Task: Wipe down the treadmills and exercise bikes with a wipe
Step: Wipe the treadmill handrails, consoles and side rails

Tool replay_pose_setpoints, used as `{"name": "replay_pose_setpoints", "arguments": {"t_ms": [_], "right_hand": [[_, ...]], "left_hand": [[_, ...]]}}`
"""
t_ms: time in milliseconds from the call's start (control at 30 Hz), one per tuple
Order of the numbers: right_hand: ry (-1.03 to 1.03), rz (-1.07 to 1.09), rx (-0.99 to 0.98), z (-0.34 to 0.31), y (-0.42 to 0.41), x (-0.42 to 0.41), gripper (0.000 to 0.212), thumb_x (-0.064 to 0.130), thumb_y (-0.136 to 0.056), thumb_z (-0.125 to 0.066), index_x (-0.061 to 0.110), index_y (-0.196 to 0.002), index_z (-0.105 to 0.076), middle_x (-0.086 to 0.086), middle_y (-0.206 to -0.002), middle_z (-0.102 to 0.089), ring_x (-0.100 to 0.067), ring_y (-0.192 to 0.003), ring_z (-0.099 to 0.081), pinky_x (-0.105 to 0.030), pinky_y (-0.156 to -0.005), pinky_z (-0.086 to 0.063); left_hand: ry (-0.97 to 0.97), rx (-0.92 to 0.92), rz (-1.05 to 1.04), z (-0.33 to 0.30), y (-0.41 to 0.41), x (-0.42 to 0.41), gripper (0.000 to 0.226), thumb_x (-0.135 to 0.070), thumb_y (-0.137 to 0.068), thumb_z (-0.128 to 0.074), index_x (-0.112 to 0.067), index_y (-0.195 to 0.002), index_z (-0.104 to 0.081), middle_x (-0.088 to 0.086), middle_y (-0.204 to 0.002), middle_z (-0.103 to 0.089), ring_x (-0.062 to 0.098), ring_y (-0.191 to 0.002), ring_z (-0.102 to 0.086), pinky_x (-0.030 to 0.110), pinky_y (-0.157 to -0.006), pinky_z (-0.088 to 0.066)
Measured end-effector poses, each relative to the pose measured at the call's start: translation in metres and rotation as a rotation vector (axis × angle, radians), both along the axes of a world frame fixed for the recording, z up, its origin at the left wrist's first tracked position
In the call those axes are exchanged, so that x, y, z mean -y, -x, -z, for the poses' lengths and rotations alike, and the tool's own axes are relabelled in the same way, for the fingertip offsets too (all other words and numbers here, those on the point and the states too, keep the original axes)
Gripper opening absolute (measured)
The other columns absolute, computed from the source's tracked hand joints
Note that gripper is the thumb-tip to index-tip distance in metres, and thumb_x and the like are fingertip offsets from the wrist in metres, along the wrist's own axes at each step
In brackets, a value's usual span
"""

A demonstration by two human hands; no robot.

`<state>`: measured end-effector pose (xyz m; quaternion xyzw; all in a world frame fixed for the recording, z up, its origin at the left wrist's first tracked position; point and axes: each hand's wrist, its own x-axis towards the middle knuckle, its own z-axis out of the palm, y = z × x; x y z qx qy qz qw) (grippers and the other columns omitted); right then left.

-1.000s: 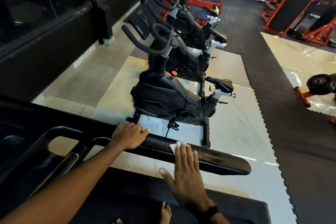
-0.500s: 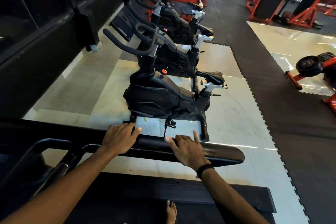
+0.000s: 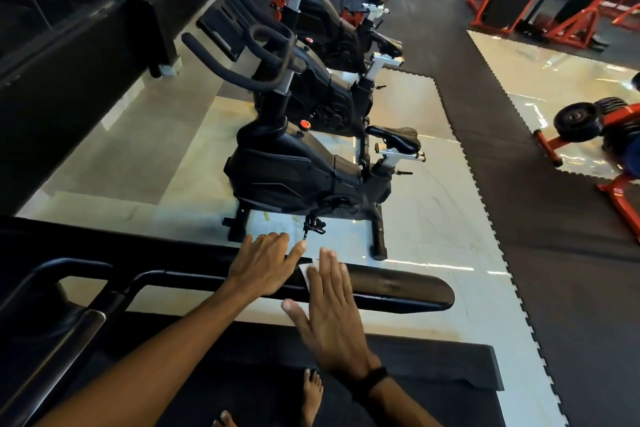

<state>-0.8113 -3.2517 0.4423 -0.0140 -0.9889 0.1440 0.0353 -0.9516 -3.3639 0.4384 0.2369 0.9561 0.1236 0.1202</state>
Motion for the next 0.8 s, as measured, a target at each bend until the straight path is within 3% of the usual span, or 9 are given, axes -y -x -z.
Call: {"name": "replay_pose_setpoints", "arguments": {"t_ms": [133, 233, 300, 367, 433, 500, 567, 700, 800], "right_hand": [[-0.012, -0.100, 0.211, -0.013, 0.040, -0.017, 0.096, 0.078, -0.091, 0.001, 0.012, -0.150, -0.036, -0.011, -0.156, -0.039, -0.024, -0.147, -0.031, -0.042, -0.124, -0.017], [0.113, -0.023, 0.427, -0.023, 0.065, -0.042, 0.103, 0.086, -0.083, 0.003, 0.011, -0.117, -0.058, -0.011, -0.114, -0.066, -0.028, -0.106, -0.060, -0.046, -0.097, -0.041], [0.189, 0.080, 0.556, -0.027, 0.070, -0.066, 0.097, 0.083, -0.088, -0.001, 0.007, -0.097, -0.061, -0.010, -0.094, -0.067, -0.027, -0.086, -0.060, -0.044, -0.085, -0.039], [0.187, 0.154, 0.580, -0.028, 0.062, -0.091, 0.090, 0.080, -0.091, -0.005, 0.008, -0.087, -0.060, -0.008, -0.091, -0.066, -0.026, -0.087, -0.059, -0.045, -0.091, -0.038], [0.111, 0.152, 0.553, -0.027, 0.043, -0.110, 0.090, 0.078, -0.090, 0.001, 0.013, -0.097, -0.061, -0.006, -0.103, -0.067, -0.025, -0.103, -0.060, -0.049, -0.107, -0.033], [-0.005, 0.144, 0.430, -0.016, 0.017, -0.117, 0.104, 0.082, -0.082, 0.015, 0.020, -0.125, -0.057, 0.000, -0.129, -0.062, -0.020, -0.128, -0.051, -0.050, -0.119, -0.019], [-0.096, 0.193, 0.235, -0.005, -0.012, -0.107, 0.103, 0.082, -0.086, 0.010, 0.019, -0.141, -0.050, -0.001, -0.144, -0.053, -0.022, -0.140, -0.041, -0.047, -0.122, -0.012], [-0.074, 0.235, 0.180, 0.003, -0.037, -0.057, 0.098, 0.080, -0.092, -0.004, 0.009, -0.158, -0.019, -0.010, -0.165, -0.010, -0.027, -0.155, -0.001, -0.043, -0.123, 0.010], [-0.083, 0.172, 0.129, -0.002, -0.016, -0.035, 0.098, 0.080, -0.094, -0.010, 0.006, -0.153, -0.035, -0.015, -0.160, -0.031, -0.031, -0.152, -0.020, -0.046, -0.123, -0.001]], "left_hand": [[0.069, -0.002, 0.026, -0.004, -0.002, 0.000, 0.061, -0.061, -0.100, -0.016, -0.021, -0.121, -0.057, 0.004, -0.121, -0.065, 0.025, -0.113, -0.060, 0.044, -0.099, -0.038], [0.076, 0.034, 0.027, -0.009, -0.001, 0.002, 0.069, -0.065, -0.097, -0.007, -0.019, -0.112, -0.056, 0.005, -0.116, -0.066, 0.025, -0.108, -0.060, 0.047, -0.098, -0.037], [0.052, 0.041, 0.006, -0.010, -0.001, 0.002, 0.063, -0.064, -0.099, -0.013, -0.018, -0.104, -0.056, 0.006, -0.112, -0.068, 0.027, -0.107, -0.061, 0.049, -0.101, -0.036], [0.059, 0.036, 0.016, -0.012, -0.003, 0.003, 0.060, -0.063, -0.100, -0.015, -0.018, -0.098, -0.054, 0.006, -0.107, -0.068, 0.027, -0.104, -0.061, 0.048, -0.101, -0.036], [0.048, 0.043, 0.027, -0.010, -0.002, 0.005, 0.058, -0.062, -0.100, -0.016, -0.018, -0.092, -0.052, 0.006, -0.099, -0.067, 0.026, -0.098, -0.061, 0.047, -0.099, -0.037], [0.045, 0.053, 0.038, -0.007, -0.002, 0.006, 0.058, -0.062, -0.100, -0.016, -0.018, -0.090, -0.051, 0.006, -0.094, -0.066, 0.026, -0.094, -0.062, 0.046, -0.097, -0.039], [0.045, 0.037, 0.042, -0.005, -0.002, 0.005, 0.060, -0.062, -0.100, -0.016, -0.016, -0.092, -0.054, 0.007, -0.093, -0.067, 0.027, -0.093, -0.063, 0.044, -0.093, -0.039], [0.020, 0.012, 0.020, -0.009, -0.004, 0.001, 0.063, -0.062, -0.101, -0.019, -0.014, -0.101, -0.059, 0.009, -0.098, -0.067, 0.028, -0.097, -0.062, 0.044, -0.092, -0.040], [0.020, 0.018, 0.038, -0.007, -0.004, -0.002, 0.063, -0.065, -0.099, -0.018, -0.016, -0.099, -0.058, 0.009, -0.101, -0.068, 0.028, -0.097, -0.062, 0.043, -0.090, -0.040]]}}
